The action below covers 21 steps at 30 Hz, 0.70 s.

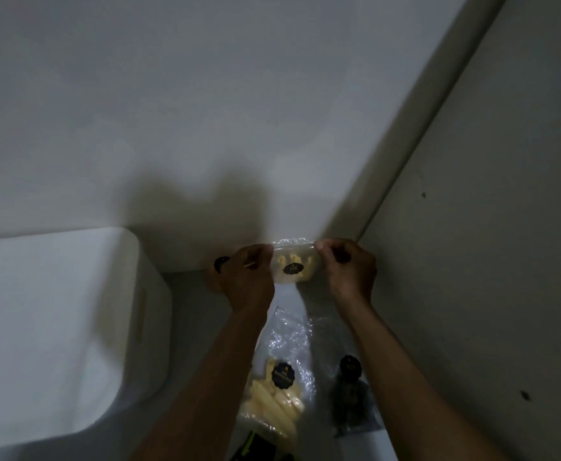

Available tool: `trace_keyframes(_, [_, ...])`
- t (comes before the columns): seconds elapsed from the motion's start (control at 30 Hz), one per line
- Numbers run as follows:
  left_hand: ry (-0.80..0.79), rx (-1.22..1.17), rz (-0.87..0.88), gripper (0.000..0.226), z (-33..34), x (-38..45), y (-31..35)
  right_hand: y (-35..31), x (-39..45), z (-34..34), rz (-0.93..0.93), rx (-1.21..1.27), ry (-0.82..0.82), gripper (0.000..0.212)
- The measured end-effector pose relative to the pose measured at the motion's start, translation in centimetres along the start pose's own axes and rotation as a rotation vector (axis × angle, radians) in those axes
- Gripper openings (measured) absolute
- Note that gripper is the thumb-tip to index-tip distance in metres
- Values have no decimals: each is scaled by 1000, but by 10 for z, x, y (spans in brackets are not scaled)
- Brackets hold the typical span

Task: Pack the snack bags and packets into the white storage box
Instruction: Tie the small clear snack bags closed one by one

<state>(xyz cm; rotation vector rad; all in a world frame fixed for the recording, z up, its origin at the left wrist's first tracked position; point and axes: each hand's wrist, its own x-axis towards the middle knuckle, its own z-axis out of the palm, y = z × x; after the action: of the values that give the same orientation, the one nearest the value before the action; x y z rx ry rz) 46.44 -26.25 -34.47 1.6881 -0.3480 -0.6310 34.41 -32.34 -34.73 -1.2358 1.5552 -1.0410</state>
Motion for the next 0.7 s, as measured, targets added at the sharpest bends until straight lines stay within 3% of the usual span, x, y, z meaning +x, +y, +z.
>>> trace_keyframes(0.5, [70,106,26,20,12,11,-6,2,15,10,35,-41,61,9])
trace_keyframes(0.7, [-43,302,90,22,-28,-8,-14,4,-26,-22,62,-134,13,11])
